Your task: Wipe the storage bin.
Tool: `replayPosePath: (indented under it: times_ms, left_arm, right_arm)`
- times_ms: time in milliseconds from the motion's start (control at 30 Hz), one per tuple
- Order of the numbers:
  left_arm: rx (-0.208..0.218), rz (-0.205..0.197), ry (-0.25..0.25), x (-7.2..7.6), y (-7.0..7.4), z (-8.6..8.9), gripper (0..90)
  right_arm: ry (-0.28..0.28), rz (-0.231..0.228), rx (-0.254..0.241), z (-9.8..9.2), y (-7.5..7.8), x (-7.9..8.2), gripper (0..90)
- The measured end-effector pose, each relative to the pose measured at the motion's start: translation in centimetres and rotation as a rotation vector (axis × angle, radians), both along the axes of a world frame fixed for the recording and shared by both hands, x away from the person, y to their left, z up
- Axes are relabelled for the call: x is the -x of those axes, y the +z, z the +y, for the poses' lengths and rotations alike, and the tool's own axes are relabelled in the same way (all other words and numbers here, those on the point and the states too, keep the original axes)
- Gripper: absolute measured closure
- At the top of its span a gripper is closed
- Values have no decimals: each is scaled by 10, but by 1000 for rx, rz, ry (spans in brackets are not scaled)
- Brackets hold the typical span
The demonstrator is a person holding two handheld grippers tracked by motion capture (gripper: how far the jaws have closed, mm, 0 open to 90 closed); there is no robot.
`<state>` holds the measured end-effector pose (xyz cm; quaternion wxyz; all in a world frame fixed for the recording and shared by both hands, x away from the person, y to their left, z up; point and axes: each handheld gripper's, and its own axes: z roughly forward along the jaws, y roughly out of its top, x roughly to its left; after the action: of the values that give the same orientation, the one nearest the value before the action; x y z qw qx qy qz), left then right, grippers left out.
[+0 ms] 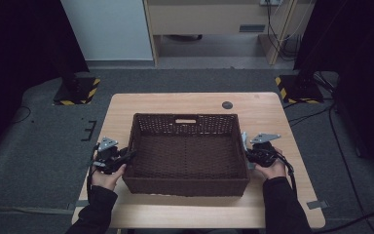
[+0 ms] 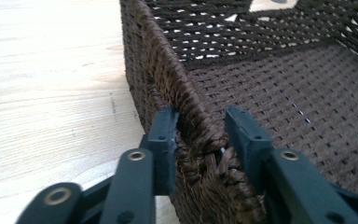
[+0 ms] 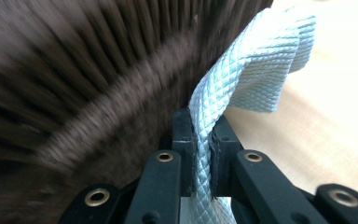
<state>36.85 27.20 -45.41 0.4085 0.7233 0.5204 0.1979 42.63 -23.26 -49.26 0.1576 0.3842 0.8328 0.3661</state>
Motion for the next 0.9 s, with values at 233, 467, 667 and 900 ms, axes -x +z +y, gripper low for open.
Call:
replayPosePath:
  times_ms: [233,467,667,900]
  left_arm:
    - [-22,-3,20,-1,1,-3,675]
    - [-13,-5,20,-9,1,-2,675]
    - [-1,-12,7,-11,0,1,645]
    - [24,-36,16,-9,3,7,468]
  right_arm:
    - [5,-167,-117,-9,45,20,840]
    - [13,-89,-37,-7,25,16,840]
    - [8,36,35,-1,-7,6,840]
    - [13,-99,-62,-7,28,17,840]
